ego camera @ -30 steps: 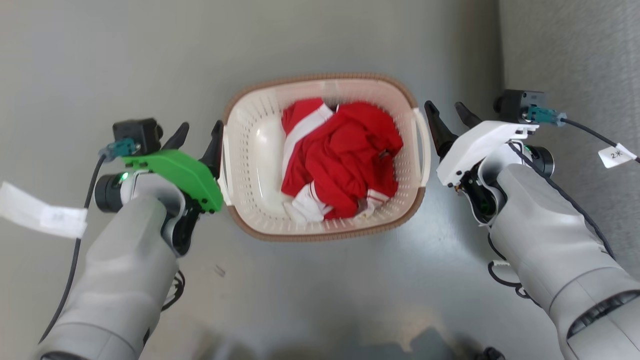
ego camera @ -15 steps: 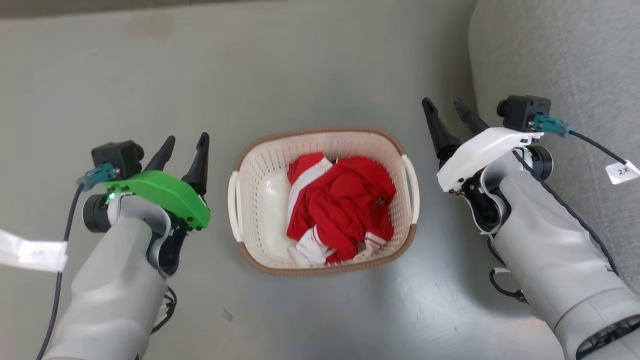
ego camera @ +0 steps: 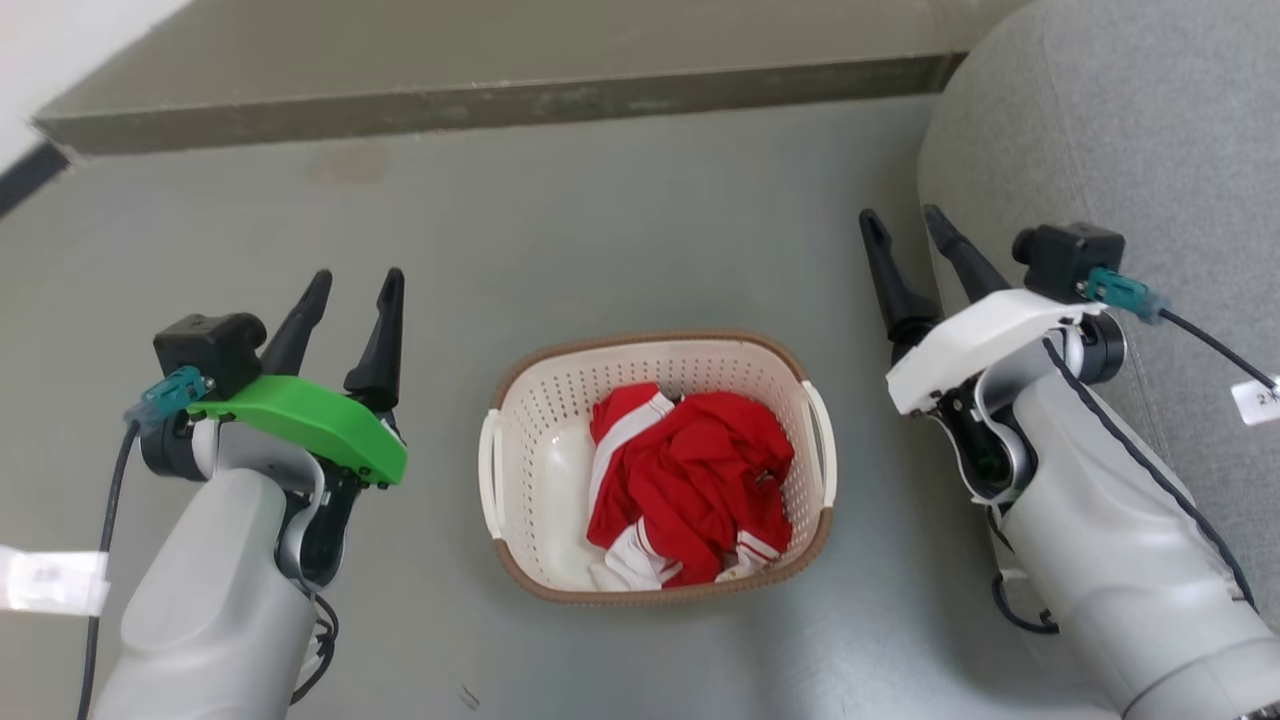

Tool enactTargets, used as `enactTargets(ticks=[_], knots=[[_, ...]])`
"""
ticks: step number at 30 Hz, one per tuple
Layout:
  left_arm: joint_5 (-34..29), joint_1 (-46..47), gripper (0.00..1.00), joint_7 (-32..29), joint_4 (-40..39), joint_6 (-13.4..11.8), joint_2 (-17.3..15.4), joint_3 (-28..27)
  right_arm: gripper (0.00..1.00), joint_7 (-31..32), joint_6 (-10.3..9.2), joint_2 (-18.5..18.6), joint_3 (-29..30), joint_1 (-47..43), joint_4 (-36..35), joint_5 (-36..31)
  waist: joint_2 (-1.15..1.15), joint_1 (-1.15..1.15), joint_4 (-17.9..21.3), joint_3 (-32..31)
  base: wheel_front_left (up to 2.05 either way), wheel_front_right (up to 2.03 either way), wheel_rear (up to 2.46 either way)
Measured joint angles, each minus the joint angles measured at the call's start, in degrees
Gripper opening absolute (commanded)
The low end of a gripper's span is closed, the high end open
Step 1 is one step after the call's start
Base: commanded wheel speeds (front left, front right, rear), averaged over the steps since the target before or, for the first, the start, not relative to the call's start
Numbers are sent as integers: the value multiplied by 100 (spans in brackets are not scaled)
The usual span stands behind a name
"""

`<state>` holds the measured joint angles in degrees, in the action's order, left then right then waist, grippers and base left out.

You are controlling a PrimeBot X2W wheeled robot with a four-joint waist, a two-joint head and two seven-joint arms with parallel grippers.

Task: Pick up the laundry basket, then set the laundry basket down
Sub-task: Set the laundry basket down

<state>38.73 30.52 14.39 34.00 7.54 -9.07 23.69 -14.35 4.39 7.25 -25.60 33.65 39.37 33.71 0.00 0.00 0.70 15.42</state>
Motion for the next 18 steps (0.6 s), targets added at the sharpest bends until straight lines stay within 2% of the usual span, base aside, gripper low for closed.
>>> enactTargets(ticks=[6, 12, 18], knots=[[-230, -235, 100, 4, -682, -78, 29, -407, 100, -8, -101, -30, 119, -296, -430, -241, 0, 0, -79, -190, 0, 0, 0], [-544, -577, 100, 4, -1287, -108, 104, -762, 100, -10, -280, -26, 274, -445, -916, -571, 0, 0, -102, -267, 0, 0, 0], [-876, -940, 100, 4, -1679, -157, 142, -1013, 100, -23, -414, -19, 458, -817, -1326, -764, 0, 0, -121, -418, 0, 0, 0]])
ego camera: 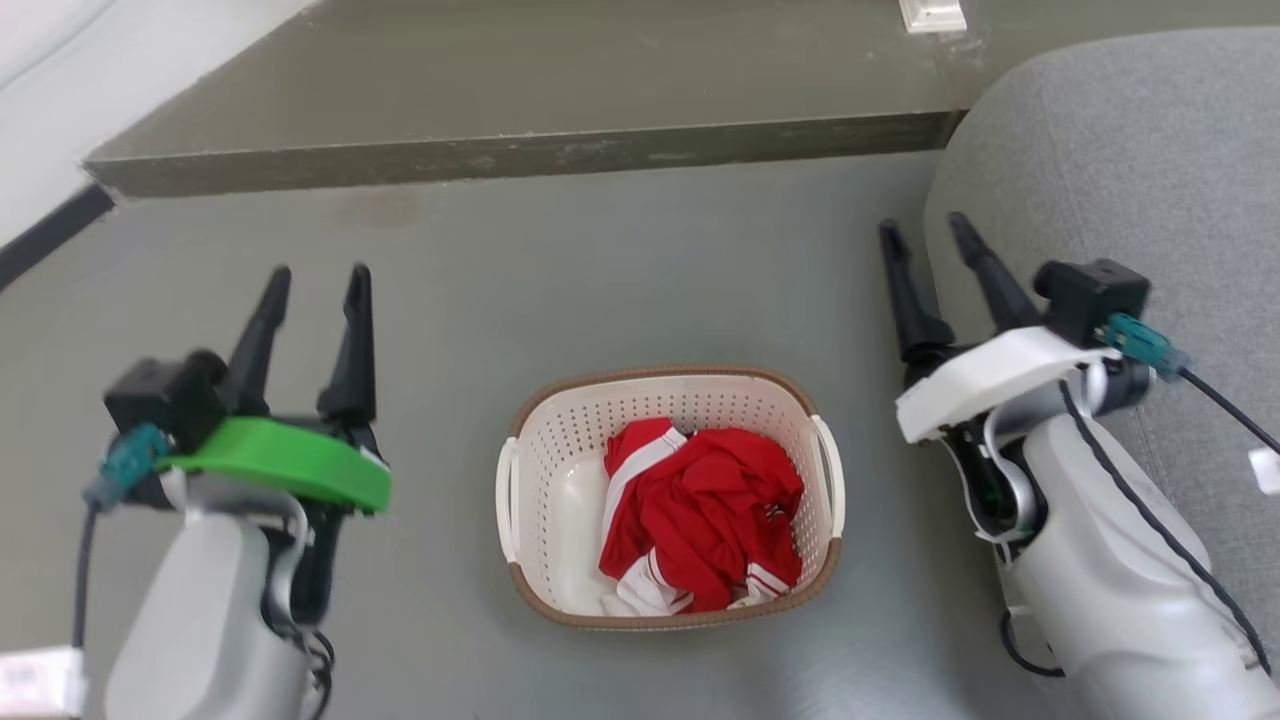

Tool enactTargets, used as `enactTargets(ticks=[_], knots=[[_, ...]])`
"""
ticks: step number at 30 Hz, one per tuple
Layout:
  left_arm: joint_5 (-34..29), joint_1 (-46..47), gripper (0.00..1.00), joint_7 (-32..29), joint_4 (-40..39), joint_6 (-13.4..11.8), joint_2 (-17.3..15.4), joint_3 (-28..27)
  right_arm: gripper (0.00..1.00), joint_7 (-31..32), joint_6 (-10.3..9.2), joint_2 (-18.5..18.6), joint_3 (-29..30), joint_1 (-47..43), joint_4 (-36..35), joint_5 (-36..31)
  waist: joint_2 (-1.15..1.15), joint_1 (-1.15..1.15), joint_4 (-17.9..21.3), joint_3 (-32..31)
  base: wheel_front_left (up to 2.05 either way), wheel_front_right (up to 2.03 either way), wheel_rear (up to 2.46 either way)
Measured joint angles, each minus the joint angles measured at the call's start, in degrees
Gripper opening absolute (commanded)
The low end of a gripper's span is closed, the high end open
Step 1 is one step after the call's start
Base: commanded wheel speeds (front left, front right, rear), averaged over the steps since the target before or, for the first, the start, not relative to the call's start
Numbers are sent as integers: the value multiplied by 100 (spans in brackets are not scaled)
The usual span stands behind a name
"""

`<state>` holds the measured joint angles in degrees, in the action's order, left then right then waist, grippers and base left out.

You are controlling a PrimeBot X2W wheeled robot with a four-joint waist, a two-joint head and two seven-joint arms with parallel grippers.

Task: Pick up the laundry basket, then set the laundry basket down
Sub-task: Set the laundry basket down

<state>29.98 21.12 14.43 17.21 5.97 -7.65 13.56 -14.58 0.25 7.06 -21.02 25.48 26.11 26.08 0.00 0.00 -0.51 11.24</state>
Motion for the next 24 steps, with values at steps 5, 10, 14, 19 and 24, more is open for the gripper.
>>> enactTargets(ticks=[5, 10, 14, 19, 24], knots=[[-188, -389, 100, 0, -182, -7, 87, -113, 100, 0, -88, 4, 215, -280, -334, -145, 0, 0, -43, -130, 0, 0, 0], [-361, -660, 100, 0, -364, -19, 102, -230, 100, 0, -142, -2, 322, -587, -575, -233, 0, 0, -73, -295, 0, 0, 0], [-405, -863, 100, 0, -471, -19, 159, -266, 100, 0, -142, -11, 377, -842, -705, -294, 0, 0, -95, -432, 0, 0, 0], [-554, -1143, 100, 0, -556, -19, 197, -290, 100, 0, -142, -25, 436, -1121, -832, -371, 0, 0, -108, -628, 0, 0, 0], [-613, -1328, 100, 0, -664, -19, 240, -334, 100, -1, -141, -71, 446, -1288, -980, -454, 0, 0, -84, -725, 0, 0, 0]])
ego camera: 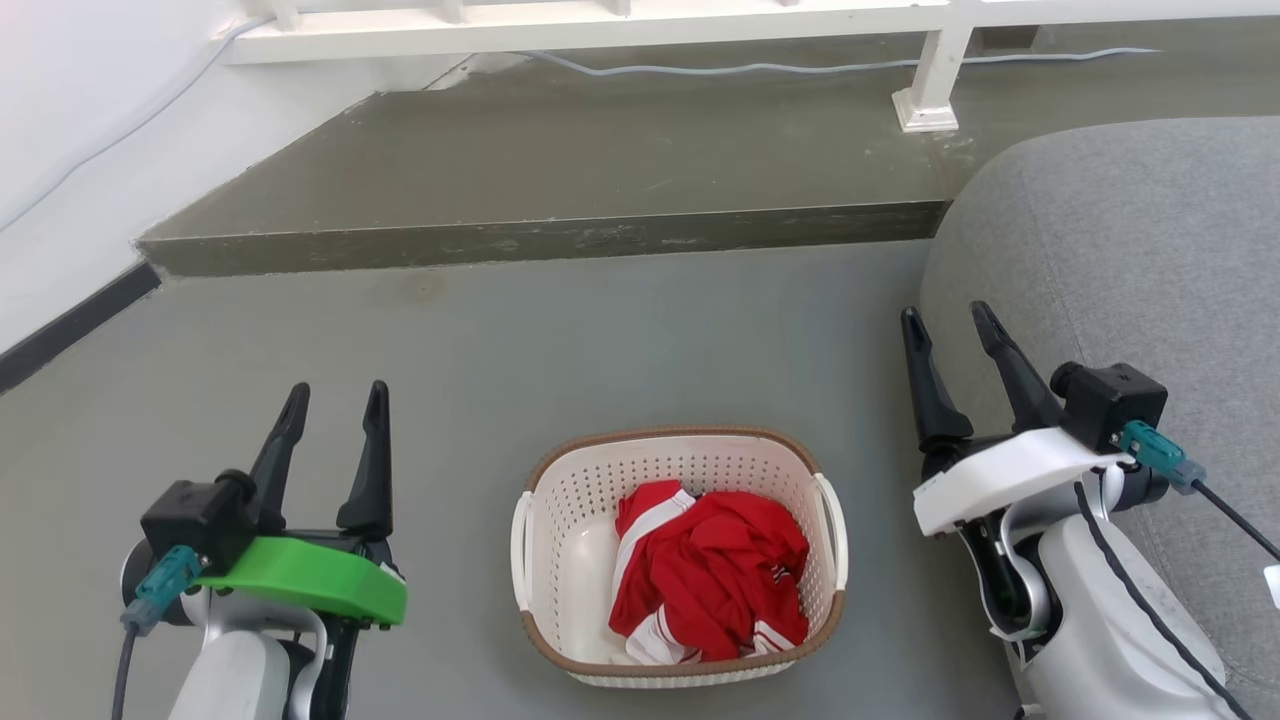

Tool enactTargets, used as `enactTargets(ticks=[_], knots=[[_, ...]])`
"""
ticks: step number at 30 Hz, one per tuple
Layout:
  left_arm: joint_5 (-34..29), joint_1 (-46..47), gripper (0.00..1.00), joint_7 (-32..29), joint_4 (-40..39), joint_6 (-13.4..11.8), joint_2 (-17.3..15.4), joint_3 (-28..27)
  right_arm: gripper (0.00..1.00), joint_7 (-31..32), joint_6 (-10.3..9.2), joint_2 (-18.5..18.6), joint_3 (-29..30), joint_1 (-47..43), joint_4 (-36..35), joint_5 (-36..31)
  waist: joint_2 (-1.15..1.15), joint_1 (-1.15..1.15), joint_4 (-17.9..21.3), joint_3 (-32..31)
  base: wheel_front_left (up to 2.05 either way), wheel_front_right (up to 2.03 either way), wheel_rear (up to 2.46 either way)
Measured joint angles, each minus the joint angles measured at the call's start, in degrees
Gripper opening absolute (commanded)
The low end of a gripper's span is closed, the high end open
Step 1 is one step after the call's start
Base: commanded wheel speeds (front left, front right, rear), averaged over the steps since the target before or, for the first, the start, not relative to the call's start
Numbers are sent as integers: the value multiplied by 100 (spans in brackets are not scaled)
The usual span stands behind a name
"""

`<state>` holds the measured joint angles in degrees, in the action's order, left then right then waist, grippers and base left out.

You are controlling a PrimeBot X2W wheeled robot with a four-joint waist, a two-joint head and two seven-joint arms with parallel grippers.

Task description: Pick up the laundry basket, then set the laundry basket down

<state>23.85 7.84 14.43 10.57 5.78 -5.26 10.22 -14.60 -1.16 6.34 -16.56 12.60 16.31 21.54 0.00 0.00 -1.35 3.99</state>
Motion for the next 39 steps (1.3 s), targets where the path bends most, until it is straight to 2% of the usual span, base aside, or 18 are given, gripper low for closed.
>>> enactTargets(ticks=[16, 17, 22, 29, 39], knots=[[-119, -226, 100, 0, -79, 11, 78, -76, 100, 1, 7, -45, 94, -243, -205, -146, 0, 0, 67, -63, 0, 0, 0], [-121, -228, 0, 0, -83, 26, 79, -71, 0, 1, 7, -48, 96, -258, -204, -146, 0, 0, 70, -66, 0, 0, 0], [-91, -361, 0, -27, 224, 25, 158, -29, 0, 3, 7, -124, 67, -531, 80, -134, 0, 0, 72, -68, 0, 0, 0], [136, -417, 0, -86, 254, 25, 189, -71, 0, 56, 16, -134, 135, -611, 100, 88, 0, 0, 76, -85, 0, 0, 0], [962, -417, 0, -312, 301, 25, 201, -197, 0, 265, 92, -162, 355, -611, 88, 985, 0, 0, 82, -119, 0, 0, 0]])
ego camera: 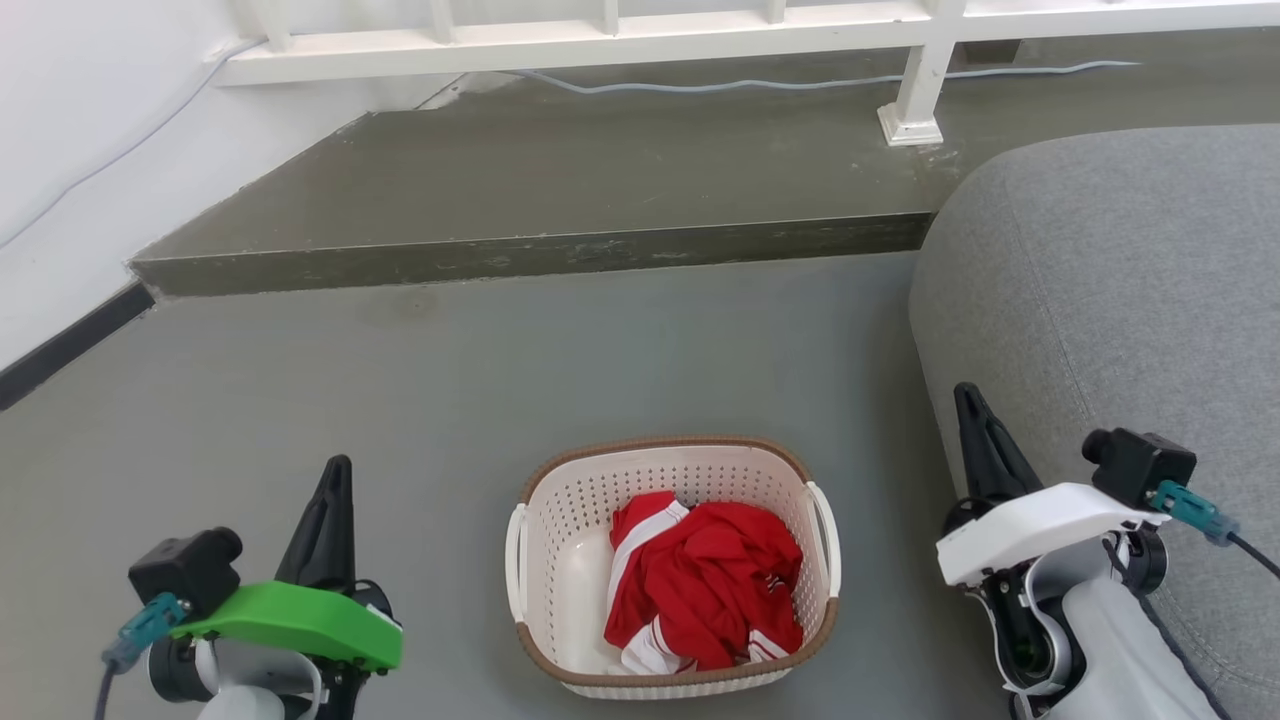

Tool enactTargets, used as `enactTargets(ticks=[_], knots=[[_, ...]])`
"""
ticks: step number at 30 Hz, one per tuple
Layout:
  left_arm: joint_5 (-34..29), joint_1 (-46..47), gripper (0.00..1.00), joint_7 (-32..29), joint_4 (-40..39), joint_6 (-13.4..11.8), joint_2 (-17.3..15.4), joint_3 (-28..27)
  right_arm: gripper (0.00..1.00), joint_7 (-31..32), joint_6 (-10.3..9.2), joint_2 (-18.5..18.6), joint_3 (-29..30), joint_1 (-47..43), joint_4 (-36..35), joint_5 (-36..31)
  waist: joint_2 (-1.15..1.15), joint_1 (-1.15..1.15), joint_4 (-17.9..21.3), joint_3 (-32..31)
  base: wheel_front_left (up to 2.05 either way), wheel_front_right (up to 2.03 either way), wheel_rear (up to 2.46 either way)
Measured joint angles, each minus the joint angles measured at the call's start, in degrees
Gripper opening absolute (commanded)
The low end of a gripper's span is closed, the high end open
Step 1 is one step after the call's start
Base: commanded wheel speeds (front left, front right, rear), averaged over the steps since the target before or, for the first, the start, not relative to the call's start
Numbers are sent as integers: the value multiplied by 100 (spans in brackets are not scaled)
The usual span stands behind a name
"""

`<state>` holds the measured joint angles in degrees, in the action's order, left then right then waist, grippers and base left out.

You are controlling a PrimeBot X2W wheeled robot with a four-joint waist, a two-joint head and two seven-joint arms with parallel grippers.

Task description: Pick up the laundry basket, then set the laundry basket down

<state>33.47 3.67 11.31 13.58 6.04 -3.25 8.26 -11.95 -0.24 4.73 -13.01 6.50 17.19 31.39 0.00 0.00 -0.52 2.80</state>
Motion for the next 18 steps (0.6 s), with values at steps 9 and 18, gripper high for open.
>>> enactTargets(ticks=[9, 18], knots=[[572, 0, 0, -174, 30, 1, 13, -124, 0, 194, 87, -27, 211, -1, -13, 582, 0, 0, 5, -28, 0, 0, 0], [1191, 0, 0, -379, 51, 2, 21, -268, 0, 371, 149, -59, 417, -2, -16, 1218, 0, 0, 10, -56, 0, 0, 0]])
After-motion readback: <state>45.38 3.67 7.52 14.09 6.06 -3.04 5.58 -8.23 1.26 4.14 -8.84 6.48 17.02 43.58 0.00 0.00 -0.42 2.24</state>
